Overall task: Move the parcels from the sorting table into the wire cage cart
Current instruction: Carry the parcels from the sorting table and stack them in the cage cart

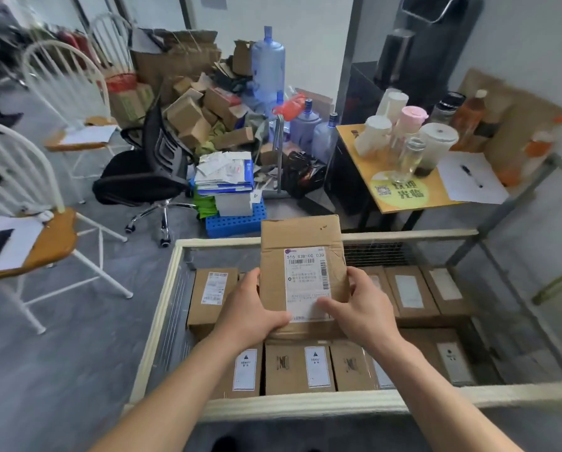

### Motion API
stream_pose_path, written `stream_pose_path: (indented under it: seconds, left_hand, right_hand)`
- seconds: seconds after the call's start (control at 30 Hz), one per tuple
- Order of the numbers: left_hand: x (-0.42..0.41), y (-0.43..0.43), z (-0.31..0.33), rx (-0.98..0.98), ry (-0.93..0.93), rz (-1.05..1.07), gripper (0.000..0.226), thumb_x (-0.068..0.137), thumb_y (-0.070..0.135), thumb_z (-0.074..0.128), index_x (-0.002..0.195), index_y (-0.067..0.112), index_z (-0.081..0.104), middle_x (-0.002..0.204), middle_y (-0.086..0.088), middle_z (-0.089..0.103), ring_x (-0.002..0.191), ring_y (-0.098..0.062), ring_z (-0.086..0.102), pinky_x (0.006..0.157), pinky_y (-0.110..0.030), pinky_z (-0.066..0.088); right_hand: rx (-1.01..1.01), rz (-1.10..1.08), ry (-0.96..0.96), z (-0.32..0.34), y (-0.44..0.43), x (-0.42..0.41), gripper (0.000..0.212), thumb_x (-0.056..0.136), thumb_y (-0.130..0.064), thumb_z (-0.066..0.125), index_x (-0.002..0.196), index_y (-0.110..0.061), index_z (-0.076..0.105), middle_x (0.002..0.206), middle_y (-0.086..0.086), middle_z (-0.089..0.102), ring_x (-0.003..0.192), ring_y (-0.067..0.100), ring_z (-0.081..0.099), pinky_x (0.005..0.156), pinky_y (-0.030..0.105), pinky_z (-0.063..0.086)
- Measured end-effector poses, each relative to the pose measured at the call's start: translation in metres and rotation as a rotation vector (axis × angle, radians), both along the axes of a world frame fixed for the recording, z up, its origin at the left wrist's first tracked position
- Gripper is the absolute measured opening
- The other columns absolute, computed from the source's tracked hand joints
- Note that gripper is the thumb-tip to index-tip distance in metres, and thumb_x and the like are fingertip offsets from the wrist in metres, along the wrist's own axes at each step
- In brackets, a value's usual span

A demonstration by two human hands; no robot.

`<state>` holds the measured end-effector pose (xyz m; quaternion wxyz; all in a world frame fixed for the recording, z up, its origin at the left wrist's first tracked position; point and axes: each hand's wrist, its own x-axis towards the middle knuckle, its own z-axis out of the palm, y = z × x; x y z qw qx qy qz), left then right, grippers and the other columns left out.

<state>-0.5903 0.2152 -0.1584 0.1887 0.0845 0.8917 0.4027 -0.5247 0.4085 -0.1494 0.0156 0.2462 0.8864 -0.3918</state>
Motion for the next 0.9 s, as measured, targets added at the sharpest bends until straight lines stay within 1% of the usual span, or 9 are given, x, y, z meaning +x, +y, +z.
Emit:
stream_pose_path:
  seconds: [0.1, 0.27, 0.43, 0.5, 0.57, 0.63, 0.67, 0.77, 0.9]
  left_hand:
    - [-0.006, -0.018, -0.016, -0.012, -0.032, 0.05, 0.081, 0.066, 0.027, 0.091, 0.133, 0.029, 0.045, 0.113, 0.012, 0.062, 0.097, -0.007, 0.062, 0.07, -0.015, 0.046]
    - [-0.018, -0.047, -0.053, -0.044, -0.098, 0.094, 0.087, 0.063, 0.025, 0.092, 0.136, 0.025, 0.044, 0.107, 0.015, 0.062, 0.094, -0.009, 0.064, 0.081, -0.025, 0.053]
    - [-0.033, -0.084, -0.102, -0.066, -0.17, 0.093, 0.094, 0.062, 0.025, 0.092, 0.141, 0.02, 0.041, 0.121, 0.007, 0.062, 0.102, -0.013, 0.061, 0.086, -0.028, 0.053]
    - [-0.039, -0.101, -0.122, -0.078, -0.21, 0.102, 0.098, 0.062, 0.024, 0.092, 0.144, 0.018, 0.039, 0.128, 0.004, 0.059, 0.109, -0.015, 0.059, 0.091, -0.03, 0.051]
    - [-0.045, -0.118, -0.143, -0.094, -0.238, 0.108, 0.099, 0.06, 0.024, 0.092, 0.144, 0.018, 0.039, 0.131, 0.003, 0.057, 0.112, -0.016, 0.058, 0.095, -0.035, 0.053]
    - [-0.049, -0.133, -0.163, -0.1, -0.264, 0.116, 0.096, 0.06, 0.023, 0.092, 0.141, 0.019, 0.041, 0.128, 0.003, 0.058, 0.11, -0.016, 0.058, 0.094, -0.038, 0.055]
    - [-0.051, -0.141, -0.173, -0.101, -0.284, 0.124, 0.094, 0.061, 0.021, 0.092, 0.14, 0.02, 0.041, 0.126, 0.004, 0.058, 0.109, -0.017, 0.059, 0.093, -0.038, 0.055]
    - [-0.055, -0.161, -0.202, -0.118, -0.324, 0.149, 0.088, 0.063, 0.02, 0.09, 0.136, 0.021, 0.042, 0.12, 0.005, 0.059, 0.105, -0.015, 0.061, 0.089, -0.038, 0.056]
    - [-0.058, -0.177, -0.239, -0.189, -0.358, 0.168, 0.078, 0.066, 0.022, 0.086, 0.13, 0.024, 0.043, 0.115, 0.007, 0.06, 0.099, -0.015, 0.062, 0.082, -0.036, 0.057]
  right_hand:
    - [-0.02, 0.029, -0.044, -0.015, -0.016, -0.013, 0.055, 0.077, -0.042, 0.081, 0.12, -0.031, 0.048, 0.101, -0.014, 0.056, 0.096, 0.012, 0.06, 0.085, 0.036, 0.056]
    - [0.002, 0.055, -0.114, -0.046, -0.047, -0.03, 0.053, 0.079, -0.04, 0.081, 0.118, -0.031, 0.046, 0.102, -0.012, 0.053, 0.097, 0.013, 0.059, 0.084, 0.032, 0.053]
    - [0.03, 0.057, -0.207, -0.089, -0.085, -0.045, 0.059, 0.08, -0.041, 0.08, 0.127, -0.026, 0.047, 0.111, -0.011, 0.057, 0.099, 0.013, 0.058, 0.083, 0.031, 0.053]
    - [0.023, 0.053, -0.248, -0.109, -0.104, -0.052, 0.065, 0.08, -0.041, 0.081, 0.133, -0.025, 0.046, 0.118, -0.009, 0.06, 0.105, 0.015, 0.06, 0.087, 0.034, 0.054]
    - [0.015, 0.061, -0.274, -0.13, -0.121, -0.058, 0.061, 0.079, -0.039, 0.082, 0.128, -0.025, 0.047, 0.119, -0.009, 0.062, 0.104, 0.014, 0.061, 0.086, 0.034, 0.055]
    - [-0.002, 0.077, -0.31, -0.152, -0.138, -0.064, 0.059, 0.081, -0.037, 0.081, 0.127, -0.024, 0.047, 0.115, -0.011, 0.06, 0.099, 0.012, 0.057, 0.08, 0.028, 0.05]
    - [-0.017, 0.082, -0.327, -0.163, -0.146, -0.067, 0.06, 0.082, -0.037, 0.08, 0.13, -0.023, 0.047, 0.114, -0.011, 0.058, 0.099, 0.011, 0.055, 0.08, 0.027, 0.049]
    - [-0.042, 0.085, -0.365, -0.197, -0.167, -0.075, 0.065, 0.084, -0.038, 0.077, 0.138, -0.02, 0.045, 0.12, -0.007, 0.061, 0.102, 0.014, 0.057, 0.088, 0.034, 0.053]
    - [-0.063, 0.075, -0.42, -0.237, -0.186, -0.081, 0.066, 0.087, -0.041, 0.072, 0.141, -0.018, 0.044, 0.122, -0.004, 0.063, 0.104, 0.018, 0.061, 0.083, 0.033, 0.05]
